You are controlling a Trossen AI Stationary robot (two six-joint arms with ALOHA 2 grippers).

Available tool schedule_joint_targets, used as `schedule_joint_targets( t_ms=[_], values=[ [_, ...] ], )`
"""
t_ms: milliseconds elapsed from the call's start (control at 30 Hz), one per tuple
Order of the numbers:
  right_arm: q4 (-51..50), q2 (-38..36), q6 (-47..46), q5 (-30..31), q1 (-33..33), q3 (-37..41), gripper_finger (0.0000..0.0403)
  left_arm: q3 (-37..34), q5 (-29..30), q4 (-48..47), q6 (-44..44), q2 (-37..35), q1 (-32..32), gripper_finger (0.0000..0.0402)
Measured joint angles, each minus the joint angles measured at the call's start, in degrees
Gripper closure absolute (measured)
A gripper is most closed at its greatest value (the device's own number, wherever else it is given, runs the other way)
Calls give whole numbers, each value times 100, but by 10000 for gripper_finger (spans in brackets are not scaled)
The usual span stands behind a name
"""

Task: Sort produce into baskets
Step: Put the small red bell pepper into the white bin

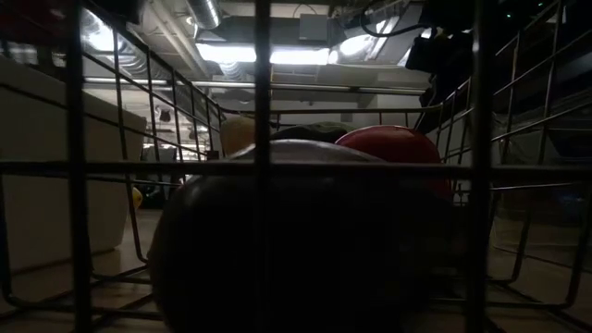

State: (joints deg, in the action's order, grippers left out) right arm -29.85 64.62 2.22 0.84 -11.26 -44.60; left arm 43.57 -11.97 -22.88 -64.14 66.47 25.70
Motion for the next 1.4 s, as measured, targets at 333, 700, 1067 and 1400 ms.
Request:
schedule_joint_targets(
  t_ms=[333,700,1067,1400],
  values=[
    [11,0,0,0,2,0,145,-2,480,-94,-363,36,575,284],
    [18,0,0,0,1,0,145,-4,713,-154,-341,735,578,284],
    [17,0,0,0,0,0,145,-4,713,-201,-364,904,576,280],
    [16,0,0,1,-1,0,145,-4,713,-213,-618,904,576,212]
  ],
)
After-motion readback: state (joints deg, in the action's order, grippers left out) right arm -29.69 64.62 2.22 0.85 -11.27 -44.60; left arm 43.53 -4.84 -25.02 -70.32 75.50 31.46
